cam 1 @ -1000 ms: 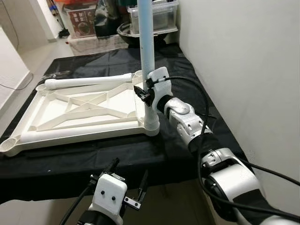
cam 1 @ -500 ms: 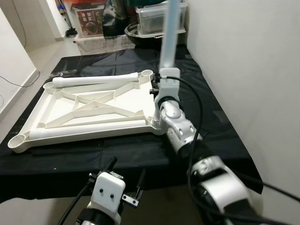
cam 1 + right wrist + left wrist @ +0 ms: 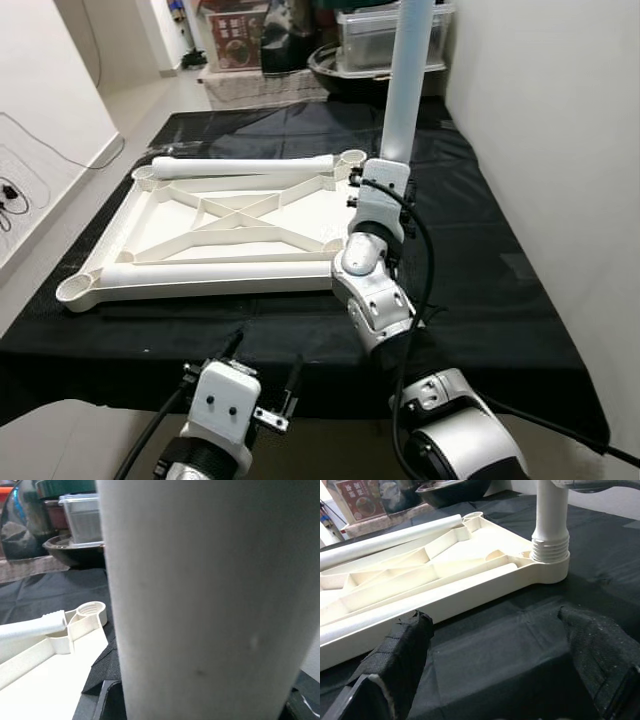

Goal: Building children table

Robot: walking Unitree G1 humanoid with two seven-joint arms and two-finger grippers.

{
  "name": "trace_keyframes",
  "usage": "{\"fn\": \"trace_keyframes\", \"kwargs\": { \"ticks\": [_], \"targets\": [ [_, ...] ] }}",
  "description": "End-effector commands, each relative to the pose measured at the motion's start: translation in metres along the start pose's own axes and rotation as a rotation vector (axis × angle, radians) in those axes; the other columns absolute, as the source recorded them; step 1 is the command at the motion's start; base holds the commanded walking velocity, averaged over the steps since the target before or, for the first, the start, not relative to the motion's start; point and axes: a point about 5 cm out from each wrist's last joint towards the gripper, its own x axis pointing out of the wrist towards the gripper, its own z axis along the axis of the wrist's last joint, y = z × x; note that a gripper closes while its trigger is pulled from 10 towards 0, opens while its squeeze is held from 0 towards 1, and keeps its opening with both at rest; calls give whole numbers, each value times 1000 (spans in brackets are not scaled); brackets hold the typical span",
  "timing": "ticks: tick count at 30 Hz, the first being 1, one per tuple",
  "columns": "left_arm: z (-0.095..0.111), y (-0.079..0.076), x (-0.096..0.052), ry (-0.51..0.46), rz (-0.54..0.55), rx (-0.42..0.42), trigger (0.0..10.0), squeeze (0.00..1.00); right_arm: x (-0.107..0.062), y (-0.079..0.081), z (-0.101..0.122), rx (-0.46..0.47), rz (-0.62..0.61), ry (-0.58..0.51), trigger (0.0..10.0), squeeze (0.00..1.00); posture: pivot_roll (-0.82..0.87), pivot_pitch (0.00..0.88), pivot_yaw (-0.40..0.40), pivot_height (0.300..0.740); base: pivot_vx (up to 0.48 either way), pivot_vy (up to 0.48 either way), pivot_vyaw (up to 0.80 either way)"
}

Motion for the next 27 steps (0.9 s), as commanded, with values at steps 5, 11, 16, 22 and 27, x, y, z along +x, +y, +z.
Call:
{"fn": "trace_keyframes", "kwargs": {
  "ticks": [5,11,16,22,27],
  "targets": [
    [-6,0,0,21,-10,-3,10000,0,-3,-7,-31,-36,-45,151,10000,0,74,73,46,740,0,0,0],
    [-8,2,8,7,-5,-5,10000,0,10,1,58,319,264,-100,10000,0,60,39,49,740,0,0,0],
    [-8,4,11,6,1,-16,10000,0,7,-1,92,442,447,-220,10000,0,54,30,52,740,0,0,0],
    [-9,8,23,2,32,-42,10000,0,2,-3,101,551,718,-255,10000,0,3,0,68,740,0,0,0],
    [-10,12,31,7,30,-51,10000,1000,3,-8,80,559,787,-202,10000,0,-8,0,83,740,0,0,0]
  ]
}}
